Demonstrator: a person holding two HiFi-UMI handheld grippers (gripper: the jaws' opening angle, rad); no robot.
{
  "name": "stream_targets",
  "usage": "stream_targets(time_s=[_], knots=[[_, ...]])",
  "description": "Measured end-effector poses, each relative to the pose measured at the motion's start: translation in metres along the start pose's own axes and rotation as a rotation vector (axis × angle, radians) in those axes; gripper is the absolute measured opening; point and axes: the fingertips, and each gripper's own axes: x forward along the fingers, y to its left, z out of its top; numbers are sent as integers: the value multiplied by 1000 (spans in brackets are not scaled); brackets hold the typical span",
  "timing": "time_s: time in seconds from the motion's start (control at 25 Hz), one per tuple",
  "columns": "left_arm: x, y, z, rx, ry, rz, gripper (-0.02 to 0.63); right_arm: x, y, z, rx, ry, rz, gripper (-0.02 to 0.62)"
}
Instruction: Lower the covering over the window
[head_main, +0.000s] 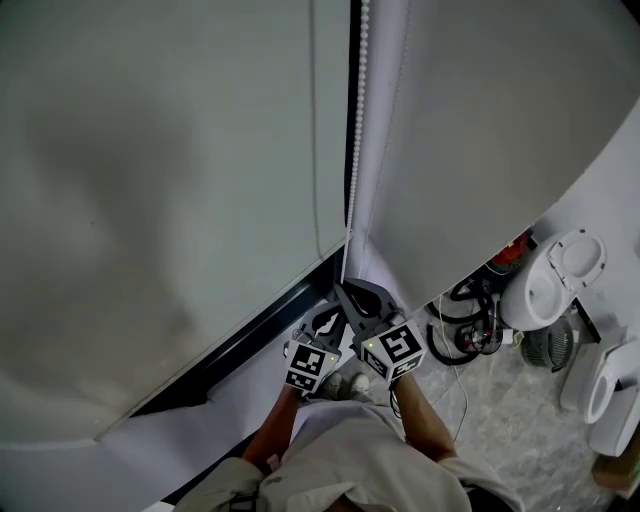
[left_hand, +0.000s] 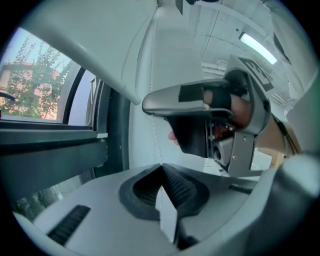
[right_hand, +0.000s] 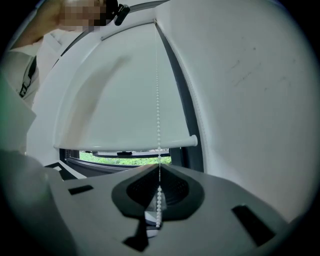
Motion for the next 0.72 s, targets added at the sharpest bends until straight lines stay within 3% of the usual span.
stream_targets(time_s=[0.48, 0.72], knots=[[0, -3, -65, -54, 42, -2, 14, -3, 6, -65, 19, 89, 1, -3], [-2, -1, -74, -53, 46, -2, 14, -3, 8, -74, -10, 107, -10, -2]])
